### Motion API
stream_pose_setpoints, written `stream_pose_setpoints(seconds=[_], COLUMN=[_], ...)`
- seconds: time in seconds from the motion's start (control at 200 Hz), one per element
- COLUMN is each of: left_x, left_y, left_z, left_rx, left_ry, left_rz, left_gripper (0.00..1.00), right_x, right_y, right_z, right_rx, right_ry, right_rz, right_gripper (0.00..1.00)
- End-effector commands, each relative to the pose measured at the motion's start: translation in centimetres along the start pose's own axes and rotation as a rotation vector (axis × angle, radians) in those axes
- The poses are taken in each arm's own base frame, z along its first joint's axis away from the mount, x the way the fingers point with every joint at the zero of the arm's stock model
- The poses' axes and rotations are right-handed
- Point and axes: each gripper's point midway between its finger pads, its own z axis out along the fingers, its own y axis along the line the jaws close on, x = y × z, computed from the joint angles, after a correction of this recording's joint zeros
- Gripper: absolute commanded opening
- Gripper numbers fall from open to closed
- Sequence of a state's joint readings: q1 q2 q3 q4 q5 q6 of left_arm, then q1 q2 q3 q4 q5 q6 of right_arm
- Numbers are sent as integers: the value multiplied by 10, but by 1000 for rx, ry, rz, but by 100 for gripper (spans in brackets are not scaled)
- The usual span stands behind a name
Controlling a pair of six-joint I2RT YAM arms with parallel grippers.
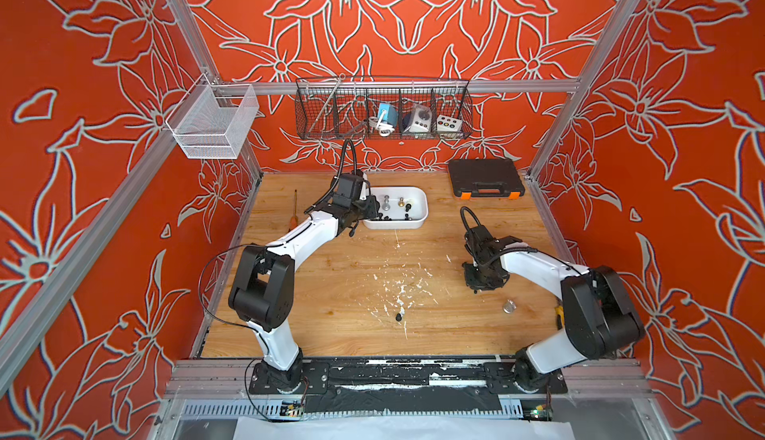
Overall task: Put the chess pieces into the storage box
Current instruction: Pick up the chess piece at the center of the board.
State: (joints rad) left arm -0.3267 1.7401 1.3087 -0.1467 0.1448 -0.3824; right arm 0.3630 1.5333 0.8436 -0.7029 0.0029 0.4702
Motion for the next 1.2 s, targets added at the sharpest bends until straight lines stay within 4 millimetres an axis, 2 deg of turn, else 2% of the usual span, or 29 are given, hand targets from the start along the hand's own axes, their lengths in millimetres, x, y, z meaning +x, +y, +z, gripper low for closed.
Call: stream_pose_setpoints(seconds=[0.0, 0.46, 0.706, 0.986, 1.071, 1.196], left_x=[-11, -9, -8, -8, -10, -12], left_y=[-6, -4, -4, -5, -5, -5], left_z=[-11, -9, -10, -11, -12, -15], left_rx=[25, 19, 20, 19, 19, 18], left_ry=[-35, -26, -23, -23, -28, -34], left_rz=[5, 3, 3, 1, 4, 7], left_gripper=[33, 33, 33, 33, 33, 33], right_x=[4, 1, -5, -21, -32, -57], right_y=[-7, -4, -1, 3, 6, 16], right_z=[6, 11, 4, -17, -27, -49], right_rx=[22, 17, 3, -6, -18, -51], right_ry=[17, 19, 1, -47, -81, -160], right_rz=[22, 11, -2, -33, -45, -80], right_gripper=[25, 17, 15, 14, 15, 14])
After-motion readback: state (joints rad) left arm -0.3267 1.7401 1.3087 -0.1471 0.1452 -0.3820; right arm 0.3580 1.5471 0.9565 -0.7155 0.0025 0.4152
